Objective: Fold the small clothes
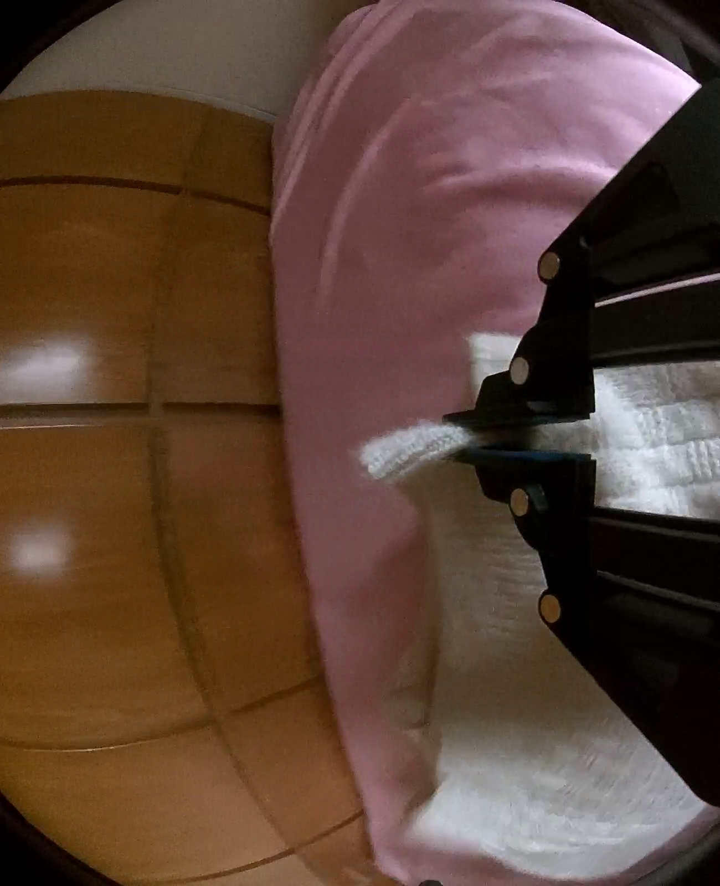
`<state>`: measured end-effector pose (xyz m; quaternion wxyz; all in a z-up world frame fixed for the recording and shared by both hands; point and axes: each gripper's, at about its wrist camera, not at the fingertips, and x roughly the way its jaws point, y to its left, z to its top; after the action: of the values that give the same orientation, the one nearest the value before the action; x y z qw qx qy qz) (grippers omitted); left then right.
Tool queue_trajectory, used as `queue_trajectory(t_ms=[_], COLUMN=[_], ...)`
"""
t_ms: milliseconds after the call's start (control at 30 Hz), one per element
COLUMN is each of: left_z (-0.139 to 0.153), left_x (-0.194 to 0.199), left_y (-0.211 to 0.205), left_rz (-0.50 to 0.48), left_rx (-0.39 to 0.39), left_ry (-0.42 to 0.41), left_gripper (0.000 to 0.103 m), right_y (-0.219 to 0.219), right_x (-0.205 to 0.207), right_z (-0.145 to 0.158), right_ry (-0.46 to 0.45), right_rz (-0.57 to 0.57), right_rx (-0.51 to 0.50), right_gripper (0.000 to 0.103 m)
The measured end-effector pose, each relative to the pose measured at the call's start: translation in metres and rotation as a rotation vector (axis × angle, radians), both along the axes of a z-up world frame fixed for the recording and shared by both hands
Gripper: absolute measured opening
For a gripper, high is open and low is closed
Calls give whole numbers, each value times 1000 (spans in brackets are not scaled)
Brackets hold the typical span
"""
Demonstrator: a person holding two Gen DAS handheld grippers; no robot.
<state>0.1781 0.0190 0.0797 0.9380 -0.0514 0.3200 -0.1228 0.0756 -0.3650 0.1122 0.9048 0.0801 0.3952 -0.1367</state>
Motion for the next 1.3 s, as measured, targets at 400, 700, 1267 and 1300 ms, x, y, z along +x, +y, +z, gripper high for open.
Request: queue_trajectory(t_ms=[400,700,1267,1300], left_z=[-35,-42,-31,-21], left_x=[-1,-10,-2,-9], left_y=[48,37,76,72], left_rz=[-65,-14,149,111], left_rx=[-133,-51,-121,-147], left_ry=[143,89,113,83], left_gripper=[72,2,47,60], right_y=[-12,-7,-20,-16], right_x=[-32,-28,1,-1], right_z=[-15,25,7,13], right_ry=[25,-61,-37,-51], right_rz=[-21,-10,-100,-82], right_rx=[52,79,48,53], right_gripper=[47,8,45,45])
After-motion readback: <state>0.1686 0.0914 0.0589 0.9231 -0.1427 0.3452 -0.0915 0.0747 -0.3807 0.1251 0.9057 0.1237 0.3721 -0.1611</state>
